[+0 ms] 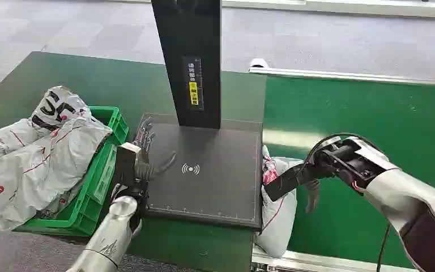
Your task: Moved the parcel from conveyor to table for the left to box.
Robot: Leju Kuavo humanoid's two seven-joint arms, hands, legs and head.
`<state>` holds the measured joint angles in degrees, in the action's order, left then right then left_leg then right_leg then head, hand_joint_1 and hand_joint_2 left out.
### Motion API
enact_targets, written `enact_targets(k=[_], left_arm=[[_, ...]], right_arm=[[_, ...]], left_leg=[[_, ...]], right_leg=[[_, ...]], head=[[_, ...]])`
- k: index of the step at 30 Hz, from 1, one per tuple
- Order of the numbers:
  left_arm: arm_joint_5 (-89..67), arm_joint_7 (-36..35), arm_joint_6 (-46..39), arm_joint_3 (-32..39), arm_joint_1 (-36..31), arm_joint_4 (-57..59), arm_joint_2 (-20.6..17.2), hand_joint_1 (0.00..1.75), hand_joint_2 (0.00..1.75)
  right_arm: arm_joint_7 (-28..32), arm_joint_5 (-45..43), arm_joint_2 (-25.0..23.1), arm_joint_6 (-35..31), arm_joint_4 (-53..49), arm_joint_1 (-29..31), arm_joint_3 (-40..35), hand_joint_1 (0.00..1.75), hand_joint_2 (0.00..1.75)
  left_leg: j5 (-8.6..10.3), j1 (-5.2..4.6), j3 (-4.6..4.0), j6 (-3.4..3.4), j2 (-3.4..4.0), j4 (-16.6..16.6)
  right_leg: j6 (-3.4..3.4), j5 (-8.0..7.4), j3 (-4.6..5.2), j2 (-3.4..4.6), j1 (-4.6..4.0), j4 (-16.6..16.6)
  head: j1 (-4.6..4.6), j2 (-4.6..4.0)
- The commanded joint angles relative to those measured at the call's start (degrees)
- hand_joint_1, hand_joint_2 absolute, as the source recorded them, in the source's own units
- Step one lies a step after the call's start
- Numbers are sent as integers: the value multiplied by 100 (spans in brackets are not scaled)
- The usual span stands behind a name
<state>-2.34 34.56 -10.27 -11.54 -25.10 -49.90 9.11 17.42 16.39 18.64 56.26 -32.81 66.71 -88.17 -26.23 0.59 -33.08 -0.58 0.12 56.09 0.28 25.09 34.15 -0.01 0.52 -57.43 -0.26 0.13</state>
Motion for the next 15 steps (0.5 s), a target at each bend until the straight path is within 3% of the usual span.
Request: enact_targets(k=[1, 15], left_arm=[[16, -40, 4, -137, -102, 153, -113, 0, 175], [16, -40, 4, -137, -102, 153, -113, 0, 175]], right_arm=[[24, -23, -32, 36, -256, 85, -183, 0, 175], [24, -23, -32, 36, -256, 85, -183, 0, 175]], left_leg=[[-1, -1, 6, 1, 6, -4], [-1, -1, 3, 0, 5, -2]], right_leg=[[-2, -1, -4, 7, 0, 4], [-1, 0, -1, 5, 1, 1]], head=[[0, 2], [0, 2]])
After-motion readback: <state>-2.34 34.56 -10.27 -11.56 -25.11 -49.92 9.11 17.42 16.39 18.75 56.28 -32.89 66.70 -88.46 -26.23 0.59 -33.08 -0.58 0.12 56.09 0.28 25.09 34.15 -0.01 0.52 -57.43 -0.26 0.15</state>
